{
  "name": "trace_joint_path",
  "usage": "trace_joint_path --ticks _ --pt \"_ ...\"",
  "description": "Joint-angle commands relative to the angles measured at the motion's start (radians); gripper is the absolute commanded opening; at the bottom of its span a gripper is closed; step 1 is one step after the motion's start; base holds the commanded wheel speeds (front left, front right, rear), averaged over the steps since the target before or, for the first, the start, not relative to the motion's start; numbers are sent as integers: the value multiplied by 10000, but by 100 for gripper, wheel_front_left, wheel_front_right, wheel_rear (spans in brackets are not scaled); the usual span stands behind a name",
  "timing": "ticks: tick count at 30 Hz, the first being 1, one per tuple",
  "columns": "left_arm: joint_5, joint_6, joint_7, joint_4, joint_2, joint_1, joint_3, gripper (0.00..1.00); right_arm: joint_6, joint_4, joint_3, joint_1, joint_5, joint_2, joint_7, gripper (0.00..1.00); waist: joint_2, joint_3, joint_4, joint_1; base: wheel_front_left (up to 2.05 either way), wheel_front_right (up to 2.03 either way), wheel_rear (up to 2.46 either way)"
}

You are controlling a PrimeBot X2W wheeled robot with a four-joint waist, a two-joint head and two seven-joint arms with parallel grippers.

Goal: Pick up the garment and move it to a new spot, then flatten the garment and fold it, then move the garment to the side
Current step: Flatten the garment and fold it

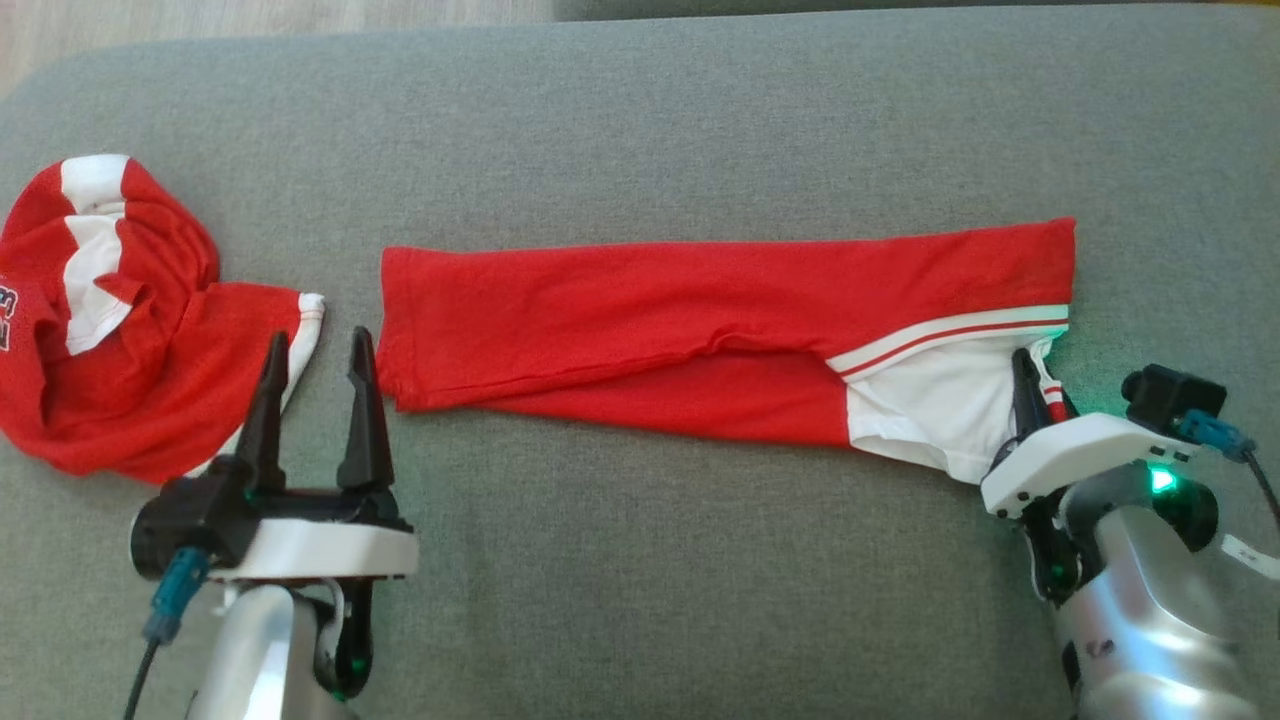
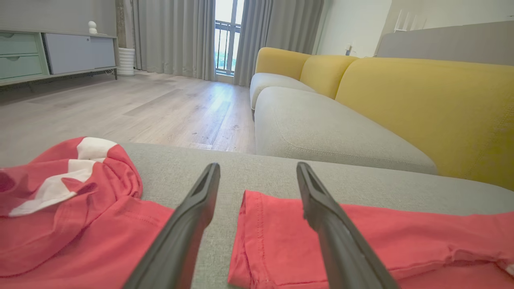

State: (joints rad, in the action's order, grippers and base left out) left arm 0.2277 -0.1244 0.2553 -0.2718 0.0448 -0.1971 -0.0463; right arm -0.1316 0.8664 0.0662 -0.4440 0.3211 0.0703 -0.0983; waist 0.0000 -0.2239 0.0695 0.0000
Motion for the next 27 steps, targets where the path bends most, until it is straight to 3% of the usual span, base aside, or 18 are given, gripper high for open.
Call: trace_joint_path --ticks 1,6,17,27 --pt "-69 -33 64 308 57 -290 405 100 9 325 -264 199 -24 -200 20 0 0 35 -36 0 0 0 0" --pt "-48 -42 64 293 56 -208 443 100 9 600 698 -79 -537 -119 -501 0 0 155 -140 0 0 0 0" --pt "95 -49 64 221 55 -112 347 100 9 416 3579 -495 -2147 882 -871 0 0 335 -214 0 0 0 0" --pt "203 -13 64 125 55 87 320 100 9 -798 3989 -688 -3225 225 -197 0 0 778 -288 0 0 0 0"
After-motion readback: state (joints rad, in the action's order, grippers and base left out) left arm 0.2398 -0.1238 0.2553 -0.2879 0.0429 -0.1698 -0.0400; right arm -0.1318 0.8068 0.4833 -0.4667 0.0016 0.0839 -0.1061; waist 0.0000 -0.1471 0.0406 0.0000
